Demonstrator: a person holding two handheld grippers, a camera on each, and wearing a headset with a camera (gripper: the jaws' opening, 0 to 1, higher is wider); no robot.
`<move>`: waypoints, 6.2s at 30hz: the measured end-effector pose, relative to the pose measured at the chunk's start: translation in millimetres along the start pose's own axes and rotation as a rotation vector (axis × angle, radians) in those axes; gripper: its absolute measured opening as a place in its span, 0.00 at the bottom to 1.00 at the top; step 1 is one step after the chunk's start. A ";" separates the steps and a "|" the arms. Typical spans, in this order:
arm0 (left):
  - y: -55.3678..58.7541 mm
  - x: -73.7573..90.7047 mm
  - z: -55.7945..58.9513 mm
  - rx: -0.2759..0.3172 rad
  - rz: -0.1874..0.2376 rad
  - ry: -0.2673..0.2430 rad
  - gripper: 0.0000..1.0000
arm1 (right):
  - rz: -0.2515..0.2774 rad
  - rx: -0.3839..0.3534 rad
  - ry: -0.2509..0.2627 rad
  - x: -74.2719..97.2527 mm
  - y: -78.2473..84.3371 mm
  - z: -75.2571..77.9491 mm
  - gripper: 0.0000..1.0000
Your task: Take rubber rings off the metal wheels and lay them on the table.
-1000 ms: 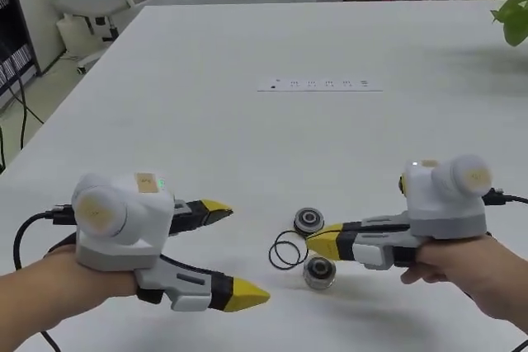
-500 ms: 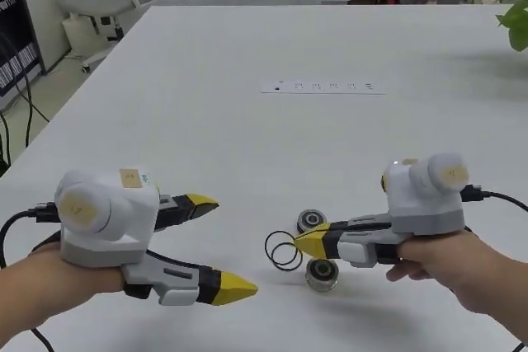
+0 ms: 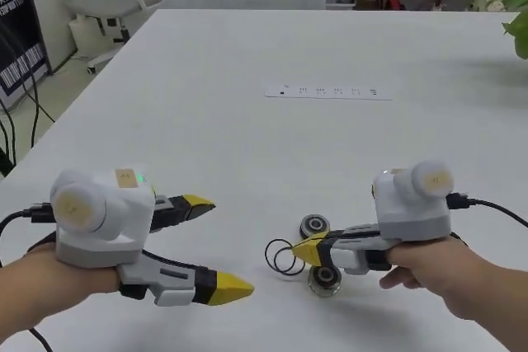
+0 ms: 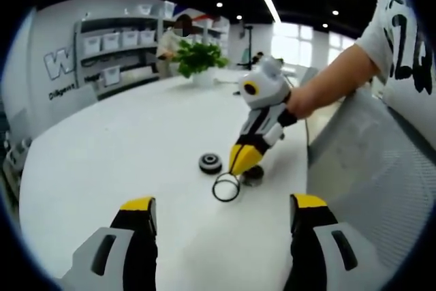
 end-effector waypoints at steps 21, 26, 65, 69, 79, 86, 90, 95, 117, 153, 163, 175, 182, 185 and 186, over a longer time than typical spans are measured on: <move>3.5 1.5 1.9 0.000 -0.018 -0.003 0.81 | -0.040 0.062 0.033 -12.7 4.2 -3.0 0.03; 4.2 1.7 0.7 0.003 -0.021 -0.006 0.81 | -0.043 0.092 0.048 -13.2 5.1 -1.8 0.11; -7.0 -9.5 -7.5 -0.021 -0.041 0.011 0.79 | 0.062 0.139 0.122 33.3 -19.1 24.0 0.23; -10.5 -13.7 -9.4 -0.023 -0.039 0.016 0.78 | 0.071 0.141 0.134 37.5 -21.7 31.3 0.24; -16.5 -22.8 -17.8 -0.024 -0.033 0.022 0.74 | 0.064 0.158 0.149 40.9 -18.4 36.6 0.25; -17.3 -27.7 -22.6 -0.017 -0.027 0.025 0.72 | 0.048 0.179 0.151 40.8 -15.5 38.1 0.25; -17.8 -30.3 -26.3 -0.010 -0.021 0.025 0.71 | 0.039 0.204 0.153 39.9 -13.6 39.6 0.26; -17.6 -34.4 -30.2 -0.004 -0.022 0.031 0.69 | 0.024 0.229 0.152 37.6 -9.9 44.5 0.26; -19.0 -59.3 -41.4 0.007 -0.022 0.057 0.63 | 0.012 0.257 0.161 25.1 -1.3 53.1 0.29; -19.3 -104.4 -47.3 -0.004 -0.050 0.142 0.43 | 0.001 0.293 0.132 10.0 6.0 59.1 0.30; -22.0 -117.8 -44.8 -0.020 -0.047 0.148 0.35 | 0.009 0.285 0.127 10.0 6.6 59.7 0.30; -26.7 -133.1 -46.1 -0.044 -0.056 0.158 0.26 | 0.027 0.272 0.124 11.8 5.1 59.6 0.30; -22.5 -138.9 -44.9 -0.078 -0.094 0.161 0.19 | 0.032 0.264 0.124 12.0 6.1 57.2 0.30; -21.8 -140.3 -46.2 -0.081 -0.097 0.150 0.16 | 0.033 0.264 0.121 11.7 6.1 57.2 0.30; -21.9 -140.6 -46.6 -0.075 -0.097 0.145 0.15 | 0.033 0.265 0.121 11.6 6.1 57.2 0.30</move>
Point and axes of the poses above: the centre of the closed fingertips' face, and the gripper's own axes: x roughly backward along the fingers, z roughly to its right, y roughly out of its underside, the point moved 7 cm from there along x, roughly backward along the fingers, and after that the axes turned 8 degrees about y, right-handed, at the moved point
